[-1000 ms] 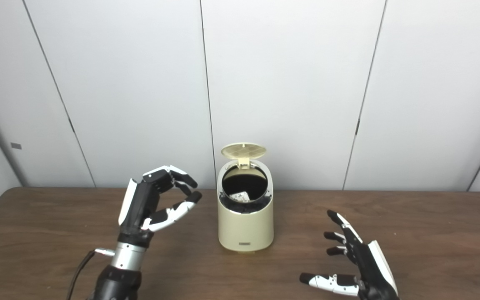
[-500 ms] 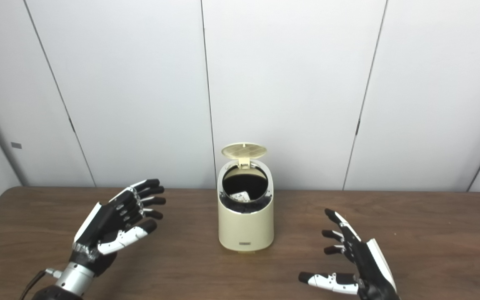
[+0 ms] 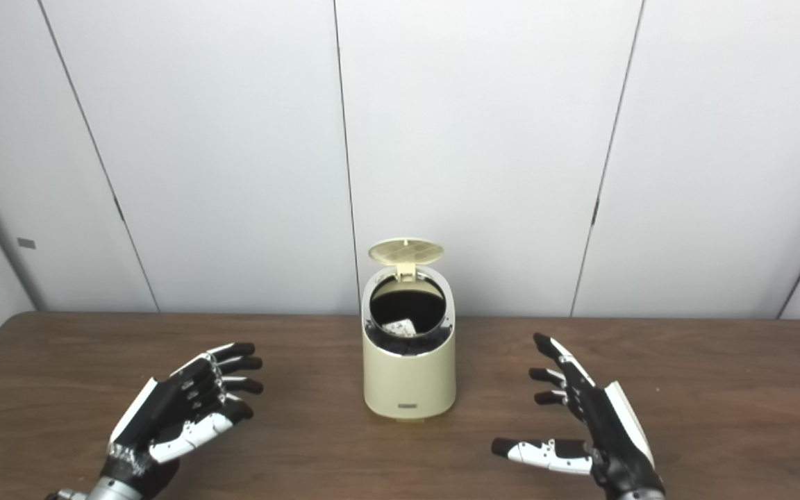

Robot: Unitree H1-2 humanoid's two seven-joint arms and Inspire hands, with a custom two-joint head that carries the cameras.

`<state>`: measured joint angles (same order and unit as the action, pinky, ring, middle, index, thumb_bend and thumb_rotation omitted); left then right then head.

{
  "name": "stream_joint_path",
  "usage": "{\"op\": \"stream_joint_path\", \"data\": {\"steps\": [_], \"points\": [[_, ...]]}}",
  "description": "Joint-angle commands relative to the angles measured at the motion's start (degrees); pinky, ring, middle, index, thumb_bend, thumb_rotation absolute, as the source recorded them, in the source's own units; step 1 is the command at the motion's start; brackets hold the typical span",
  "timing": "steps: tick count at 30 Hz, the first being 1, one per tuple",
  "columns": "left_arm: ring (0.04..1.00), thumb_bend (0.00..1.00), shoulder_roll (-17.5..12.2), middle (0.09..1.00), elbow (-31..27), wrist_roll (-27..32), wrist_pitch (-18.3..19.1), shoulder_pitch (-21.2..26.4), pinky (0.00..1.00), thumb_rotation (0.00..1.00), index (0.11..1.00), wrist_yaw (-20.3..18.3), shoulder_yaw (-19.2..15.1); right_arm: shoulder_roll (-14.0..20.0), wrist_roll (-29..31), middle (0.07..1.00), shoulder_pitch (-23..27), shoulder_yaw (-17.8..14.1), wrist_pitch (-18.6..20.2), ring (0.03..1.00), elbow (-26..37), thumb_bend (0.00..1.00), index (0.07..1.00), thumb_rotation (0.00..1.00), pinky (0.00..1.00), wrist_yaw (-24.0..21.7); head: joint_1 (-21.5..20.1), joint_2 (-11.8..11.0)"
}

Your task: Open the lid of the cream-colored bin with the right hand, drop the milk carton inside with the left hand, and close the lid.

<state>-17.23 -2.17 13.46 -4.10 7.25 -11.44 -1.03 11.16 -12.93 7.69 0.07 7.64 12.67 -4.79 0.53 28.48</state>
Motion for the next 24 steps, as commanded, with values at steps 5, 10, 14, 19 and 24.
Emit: {"op": "stream_joint_path", "data": {"steps": [5, 10, 14, 19, 24], "points": [[0.614, 0.74, 0.79, 0.712, 2.19, -6.46, -5.33, 0.56, 0.5, 0.29, 0.742, 1.46, -0.76, 0.51, -1.78, 0.877, 6.8, 0.69, -1.09, 0.79, 0.7, 0.7, 0.896, 0.45, 0.69, 0.43, -2.25, -0.43], [0.62, 0.73, 1.64, 0.711, 3.39, -7.21, -6.7, 0.3, 0.5, 0.3, 0.735, 1.19, -0.97, 2.36, -4.23, 0.866, 13.05, 2.5, -2.69, 0.793, -1.27, 0.69, 0.889, 0.56, 0.67, -0.43, -2.98, -0.72], [0.62, 0.73, 2.12, 0.707, 3.29, -7.0, -5.98, -0.01, 0.5, 0.28, 0.736, 1.32, -1.23, 3.33, -4.92, 0.867, 18.58, 3.6, -1.58, 0.822, -2.75, 0.72, 0.875, 0.58, 0.71, -1.47, -3.32, -0.91], [0.637, 0.73, 2.35, 0.716, 3.16, -7.81, -5.71, -0.62, 0.52, 0.3, 0.752, 1.3, -1.11, 4.78, -8.36, 0.865, 25.05, 6.04, 2.07, 0.827, -3.47, 0.7, 0.871, 0.58, 0.71, -3.85, -3.74, -1.46], [0.63, 0.71, 2.64, 0.725, 4.42, -7.48, -8.0, -0.6, 0.52, 0.31, 0.759, 0.38, -1.03, 5.31, -10.39, 0.85, 30.14, 7.62, 5.17, 0.813, -4.84, 0.7, 0.861, 0.58, 0.67, -6.2, -3.41, -1.53]]}}
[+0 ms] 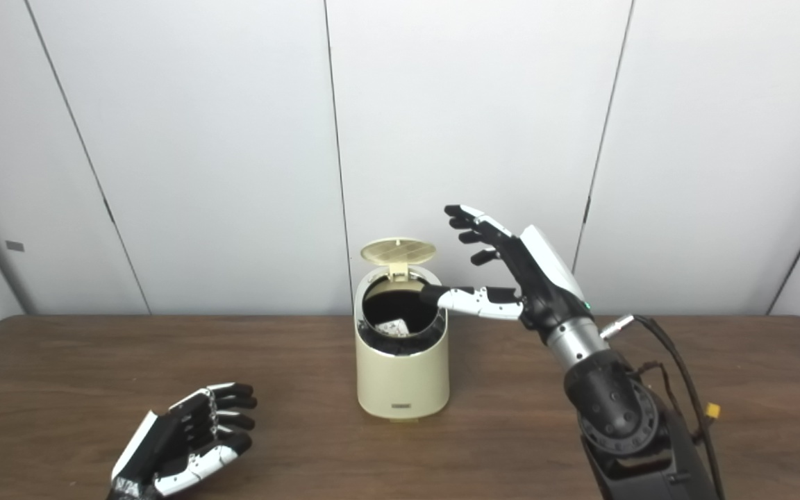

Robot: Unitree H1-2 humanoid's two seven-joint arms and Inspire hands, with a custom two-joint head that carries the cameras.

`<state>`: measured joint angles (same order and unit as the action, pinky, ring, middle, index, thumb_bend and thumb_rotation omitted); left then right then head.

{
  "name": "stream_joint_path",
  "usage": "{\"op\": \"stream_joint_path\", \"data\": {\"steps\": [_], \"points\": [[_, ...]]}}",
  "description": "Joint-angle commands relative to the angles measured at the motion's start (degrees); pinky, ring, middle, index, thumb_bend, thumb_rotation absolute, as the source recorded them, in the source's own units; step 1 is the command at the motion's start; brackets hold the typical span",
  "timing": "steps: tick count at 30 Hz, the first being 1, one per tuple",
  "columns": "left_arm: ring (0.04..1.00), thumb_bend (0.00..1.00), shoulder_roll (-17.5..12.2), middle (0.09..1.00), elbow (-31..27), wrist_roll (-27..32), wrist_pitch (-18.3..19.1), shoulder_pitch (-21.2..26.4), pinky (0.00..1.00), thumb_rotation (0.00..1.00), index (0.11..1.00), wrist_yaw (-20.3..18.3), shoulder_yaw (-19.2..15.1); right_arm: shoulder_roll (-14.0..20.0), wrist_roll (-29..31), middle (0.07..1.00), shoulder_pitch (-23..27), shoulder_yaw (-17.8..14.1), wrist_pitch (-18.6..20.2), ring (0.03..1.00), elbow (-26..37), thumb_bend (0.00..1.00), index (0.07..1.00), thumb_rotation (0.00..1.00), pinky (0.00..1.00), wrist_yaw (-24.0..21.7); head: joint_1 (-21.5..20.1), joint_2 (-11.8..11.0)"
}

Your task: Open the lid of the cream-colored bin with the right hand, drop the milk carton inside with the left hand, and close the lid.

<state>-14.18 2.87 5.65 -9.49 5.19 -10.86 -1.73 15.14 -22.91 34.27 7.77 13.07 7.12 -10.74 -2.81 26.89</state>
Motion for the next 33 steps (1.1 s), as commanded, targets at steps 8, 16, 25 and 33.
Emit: {"op": "stream_joint_path", "data": {"steps": [8, 16, 25, 33], "points": [[0.627, 0.73, 0.03, 0.72, -0.62, 0.05, -2.17, 1.37, 0.52, 0.3, 0.753, -0.16, -0.65, 2.73, -3.74, 0.876, 8.82, 2.57, 1.75, 0.832, -2.79, 0.7, 0.88, 0.55, 0.69, -3.32, 0.48, 0.02], [0.616, 0.75, 0.15, 0.709, -0.33, -0.17, -2.32, 1.22, 0.52, 0.32, 0.737, -0.54, -0.56, 4.69, -5.94, 0.888, 9.96, 5.89, -0.47, 0.89, -3.58, 0.7, 0.858, 0.57, 0.8, -6.28, 1.46, 0.19], [0.621, 0.71, 0.44, 0.714, -0.53, -0.45, -2.97, 1.2, 0.52, 0.28, 0.735, -0.59, -0.43, 5.72, -4.69, 0.805, 8.8, 6.25, -1.38, 0.972, -2.06, 0.76, 0.699, 0.54, 0.86, -9.04, 2.4, 0.61], [0.613, 0.72, 0.92, 0.707, -0.98, -1.01, -2.36, 1.21, 0.51, 0.27, 0.729, 0.07, -0.56, 6.63, -4.64, 0.729, 7.7, 6.66, -4.34, 0.923, -0.34, 0.76, 0.674, 0.54, 0.82, -9.8, 2.4, 0.61]]}}
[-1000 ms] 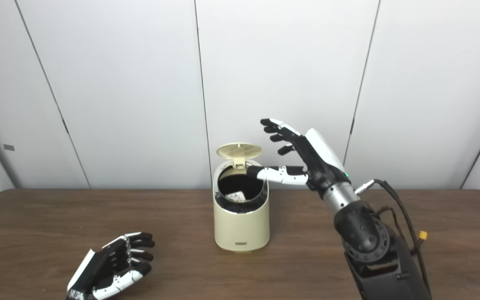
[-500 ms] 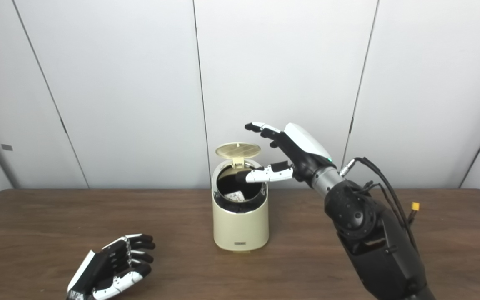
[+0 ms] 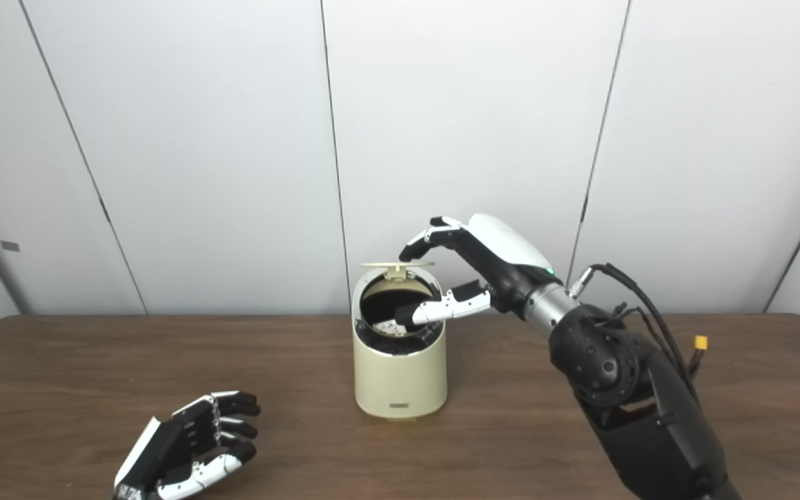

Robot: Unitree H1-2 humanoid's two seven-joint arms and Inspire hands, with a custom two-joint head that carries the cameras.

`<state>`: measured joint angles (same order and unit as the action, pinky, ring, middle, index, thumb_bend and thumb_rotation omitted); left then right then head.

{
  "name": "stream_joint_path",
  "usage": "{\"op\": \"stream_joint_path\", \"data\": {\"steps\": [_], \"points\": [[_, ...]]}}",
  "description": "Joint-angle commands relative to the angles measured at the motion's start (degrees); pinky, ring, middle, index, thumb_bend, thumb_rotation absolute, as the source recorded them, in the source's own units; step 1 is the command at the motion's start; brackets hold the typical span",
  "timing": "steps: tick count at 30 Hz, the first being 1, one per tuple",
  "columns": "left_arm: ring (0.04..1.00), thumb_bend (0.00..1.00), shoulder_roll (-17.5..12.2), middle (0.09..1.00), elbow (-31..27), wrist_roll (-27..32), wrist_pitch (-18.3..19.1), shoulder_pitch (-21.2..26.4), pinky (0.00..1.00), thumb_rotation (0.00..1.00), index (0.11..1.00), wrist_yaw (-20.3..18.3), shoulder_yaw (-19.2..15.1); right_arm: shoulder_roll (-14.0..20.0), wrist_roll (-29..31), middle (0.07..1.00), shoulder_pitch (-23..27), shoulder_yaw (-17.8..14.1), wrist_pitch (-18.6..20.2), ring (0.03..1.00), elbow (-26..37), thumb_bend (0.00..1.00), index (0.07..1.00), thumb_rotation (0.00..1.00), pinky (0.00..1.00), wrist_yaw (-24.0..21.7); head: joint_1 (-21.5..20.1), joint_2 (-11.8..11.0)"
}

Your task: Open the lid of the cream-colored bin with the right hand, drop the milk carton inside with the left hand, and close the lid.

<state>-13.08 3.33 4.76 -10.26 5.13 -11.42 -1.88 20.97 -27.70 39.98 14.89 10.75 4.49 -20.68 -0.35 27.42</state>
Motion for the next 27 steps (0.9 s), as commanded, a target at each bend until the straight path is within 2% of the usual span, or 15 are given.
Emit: {"op": "stream_joint_path", "data": {"steps": [1, 8, 16, 22, 27], "points": [[0.613, 0.72, -0.14, 0.707, -1.49, -0.17, -1.56, 1.26, 0.51, 0.27, 0.729, 0.66, -0.45, 0.77, 0.13, 0.729, 1.76, -0.5, -2.24, 0.922, 2.62, 0.76, 0.674, 0.53, 0.82, 0.24, -0.06, 0.08], [0.627, 0.72, -0.27, 0.719, -1.27, -0.84, -2.53, 1.23, 0.51, 0.3, 0.733, 0.89, -0.86, 0.56, -0.03, 0.746, 0.25, -0.98, -3.38, 0.918, 4.28, 0.73, 0.697, 0.51, 0.81, 0.85, 0.37, 0.91], [0.632, 0.71, -0.2, 0.719, -1.55, -0.39, -1.68, 1.26, 0.51, 0.27, 0.733, 0.76, -1.21, 0.54, -0.56, 0.756, -1.02, -0.59, -3.82, 0.924, 4.79, 0.72, 0.712, 0.51, 0.88, 0.15, 0.46, 1.13], [0.622, 0.71, 0.13, 0.711, -1.63, -0.58, -1.09, 1.28, 0.5, 0.26, 0.734, 1.08, -1.33, 0.43, -0.73, 0.759, -1.86, 0.09, -3.87, 0.925, 4.71, 0.73, 0.713, 0.5, 0.83, -0.47, 0.69, 1.25], [0.621, 0.71, 0.01, 0.713, -1.47, -0.6, -1.68, 1.14, 0.5, 0.25, 0.735, 0.95, -1.29, 0.2, -0.62, 0.757, -2.66, 0.47, -3.56, 0.917, 4.87, 0.72, 0.717, 0.46, 0.95, -0.86, 0.76, 1.34]]}}
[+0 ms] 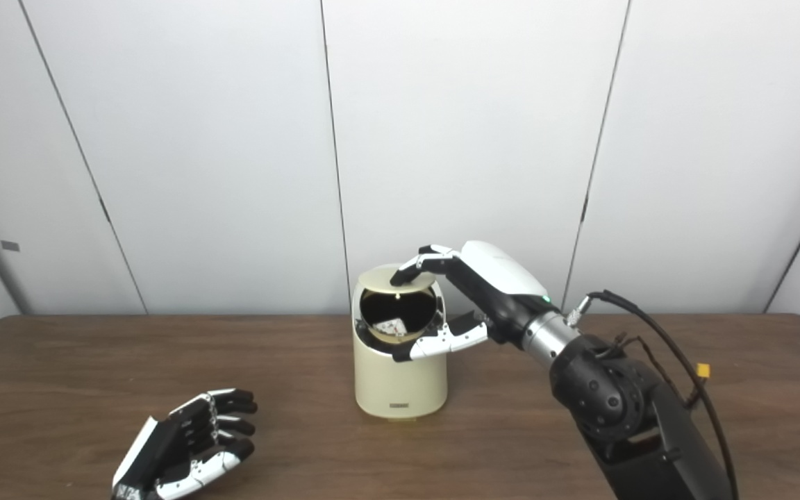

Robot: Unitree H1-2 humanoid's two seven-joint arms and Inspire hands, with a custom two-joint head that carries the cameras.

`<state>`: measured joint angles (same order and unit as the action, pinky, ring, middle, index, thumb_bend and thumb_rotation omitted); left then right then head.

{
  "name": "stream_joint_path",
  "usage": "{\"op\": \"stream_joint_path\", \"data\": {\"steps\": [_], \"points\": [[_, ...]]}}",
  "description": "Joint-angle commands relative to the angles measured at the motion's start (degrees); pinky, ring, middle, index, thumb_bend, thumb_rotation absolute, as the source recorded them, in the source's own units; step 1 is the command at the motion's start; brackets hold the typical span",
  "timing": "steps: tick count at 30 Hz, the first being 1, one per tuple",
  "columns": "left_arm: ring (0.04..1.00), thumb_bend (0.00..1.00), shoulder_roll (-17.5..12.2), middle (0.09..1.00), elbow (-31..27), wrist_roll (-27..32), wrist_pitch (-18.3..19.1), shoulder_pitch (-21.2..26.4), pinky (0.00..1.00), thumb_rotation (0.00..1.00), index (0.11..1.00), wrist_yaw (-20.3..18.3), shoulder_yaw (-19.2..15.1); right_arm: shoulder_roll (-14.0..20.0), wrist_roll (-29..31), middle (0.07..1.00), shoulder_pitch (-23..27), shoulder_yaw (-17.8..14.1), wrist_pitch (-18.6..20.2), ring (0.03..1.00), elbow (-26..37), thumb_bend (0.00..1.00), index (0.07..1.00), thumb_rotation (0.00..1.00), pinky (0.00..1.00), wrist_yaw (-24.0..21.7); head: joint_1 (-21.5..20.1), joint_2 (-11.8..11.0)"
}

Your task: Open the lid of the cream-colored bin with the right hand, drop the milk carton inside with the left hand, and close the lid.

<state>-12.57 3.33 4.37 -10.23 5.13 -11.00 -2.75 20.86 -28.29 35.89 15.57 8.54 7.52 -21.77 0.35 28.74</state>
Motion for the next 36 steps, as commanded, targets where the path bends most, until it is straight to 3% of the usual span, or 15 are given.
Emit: {"op": "stream_joint_path", "data": {"steps": [1, 3, 9, 17, 22, 25, 30, 34, 36], "points": [[0.622, 0.72, -0.51, 0.713, -1.49, -0.34, -1.77, 1.1, 0.5, 0.27, 0.735, 0.59, -0.42, 0.29, -0.05, 0.757, 1.21, -0.12, -1.16, 0.92, 1.91, 0.71, 0.719, 0.44, 0.97, -0.02, 0.12, 0.24], [0.622, 0.72, -0.53, 0.712, -1.58, -0.44, -1.85, 1.02, 0.5, 0.28, 0.736, 0.62, -0.42, 0.32, -0.1, 0.757, 0.91, 0.02, -1.04, 0.923, 1.94, 0.7, 0.723, 0.43, 0.99, -0.37, 0.19, 0.37], [0.617, 0.72, -0.48, 0.714, -2.35, -0.45, -1.16, 0.73, 0.5, 0.28, 0.735, 0.68, -0.38, 0.68, -0.96, 0.762, -0.51, 0.98, -3.12, 0.93, 1.16, 0.71, 0.727, 0.45, 0.88, -0.14, 0.51, 0.81], [0.616, 0.73, -0.29, 0.711, -3.27, 0.33, -0.02, 0.32, 0.5, 0.28, 0.733, 0.91, -0.39, 0.82, -3.95, 0.757, -2.03, 2.77, -4.57, 0.924, 0.87, 0.71, 0.734, 0.44, 0.84, -0.43, 0.87, 1.37], [0.618, 0.73, -0.38, 0.714, -3.62, 0.0, 0.45, 0.13, 0.5, 0.28, 0.737, 1.09, -0.34, 1.83, -8.6, 0.777, -2.14, 5.1, -4.58, 0.958, 1.04, 0.71, 0.76, 0.44, 0.97, -1.97, 0.87, 1.37], [0.618, 0.73, -0.23, 0.714, -3.55, 0.28, 0.59, 0.22, 0.5, 0.27, 0.737, 1.03, -0.29, 3.52, -14.64, 0.781, -1.73, 7.69, -7.5, 0.964, 0.4, 0.72, 0.777, 0.5, 0.97, -1.19, 1.07, 1.62], [0.614, 0.74, 0.03, 0.708, -3.79, -0.21, 0.88, 0.37, 0.5, 0.27, 0.728, 1.17, -0.06, 7.27, -31.93, 0.771, -0.78, 14.36, -14.43, 0.97, -1.33, 0.79, 0.764, 0.59, 1.0, 2.94, 1.18, 1.71], [0.607, 0.75, -0.02, 0.701, -3.91, -0.35, 1.12, 0.33, 0.49, 0.28, 0.721, 1.14, -0.13, 7.75, -37.28, 0.753, -0.92, 16.11, -16.0, 0.958, -2.03, 0.83, 0.749, 0.69, 1.0, 3.28, 1.21, 1.79], [0.607, 0.75, -0.05, 0.7, -4.2, -0.23, 1.41, 0.19, 0.49, 0.28, 0.721, 1.11, -0.19, 7.55, -38.8, 0.756, -1.05, 16.42, -15.62, 0.96, -1.85, 0.84, 0.752, 0.72, 1.0, 1.31, 1.22, 1.81]]}}
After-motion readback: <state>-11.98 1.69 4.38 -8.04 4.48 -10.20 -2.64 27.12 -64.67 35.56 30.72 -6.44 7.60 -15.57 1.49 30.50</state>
